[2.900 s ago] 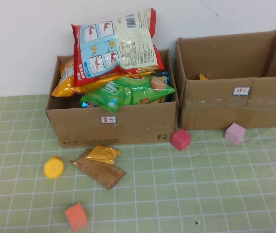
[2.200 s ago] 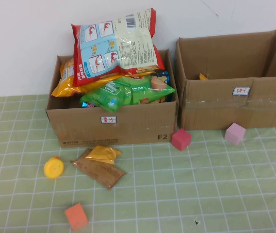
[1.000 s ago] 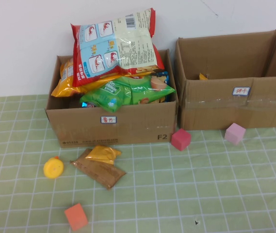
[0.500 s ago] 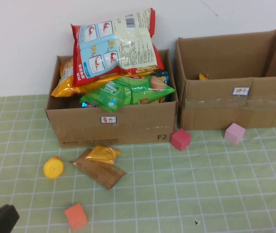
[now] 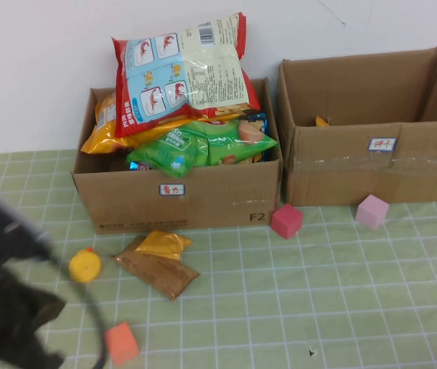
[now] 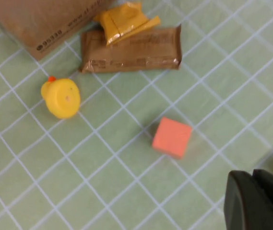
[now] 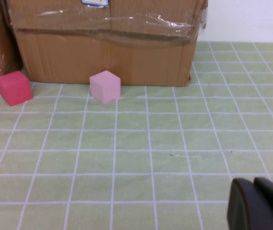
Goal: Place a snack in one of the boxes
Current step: Pick up the biscuit, then place the biscuit in the biscuit box
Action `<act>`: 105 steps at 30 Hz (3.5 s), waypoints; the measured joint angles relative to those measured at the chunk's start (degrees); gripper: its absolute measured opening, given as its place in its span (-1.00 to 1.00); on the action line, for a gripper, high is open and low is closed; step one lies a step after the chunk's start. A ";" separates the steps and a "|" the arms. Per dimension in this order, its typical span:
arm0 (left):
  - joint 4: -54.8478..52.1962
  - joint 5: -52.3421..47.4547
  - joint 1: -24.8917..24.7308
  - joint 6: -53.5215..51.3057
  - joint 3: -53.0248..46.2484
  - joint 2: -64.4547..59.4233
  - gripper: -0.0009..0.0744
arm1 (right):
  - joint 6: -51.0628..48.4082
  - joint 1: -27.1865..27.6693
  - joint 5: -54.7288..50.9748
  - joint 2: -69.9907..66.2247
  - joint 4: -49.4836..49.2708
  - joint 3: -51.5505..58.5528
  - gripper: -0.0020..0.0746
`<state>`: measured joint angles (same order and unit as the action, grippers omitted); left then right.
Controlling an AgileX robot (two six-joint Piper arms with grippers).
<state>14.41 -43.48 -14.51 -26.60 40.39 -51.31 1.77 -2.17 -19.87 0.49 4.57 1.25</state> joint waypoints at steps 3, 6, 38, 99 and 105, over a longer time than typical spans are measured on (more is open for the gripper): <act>-5.82 -0.04 -3.49 3.89 5.33 -8.84 -0.98 | 0.00 0.00 0.00 0.00 0.00 0.00 -0.95; -9.29 -0.04 -5.75 7.25 10.57 -17.14 -0.93 | 0.00 0.00 0.00 0.00 0.00 0.00 -0.95; -24.93 17.35 -10.18 38.30 30.45 -60.93 0.84 | 0.00 0.00 -0.15 0.00 0.00 -0.11 -0.95; -37.40 44.60 -27.26 50.59 27.32 -39.20 -0.94 | 0.00 0.00 -0.25 0.00 0.13 -0.11 -0.95; -37.81 50.43 -27.00 52.52 37.64 -47.86 -0.94 | 0.00 0.00 -0.25 0.00 0.13 -0.11 -0.95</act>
<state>-23.41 6.95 -41.50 25.92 78.03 -99.17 1.77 -2.17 -20.12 0.49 4.70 1.14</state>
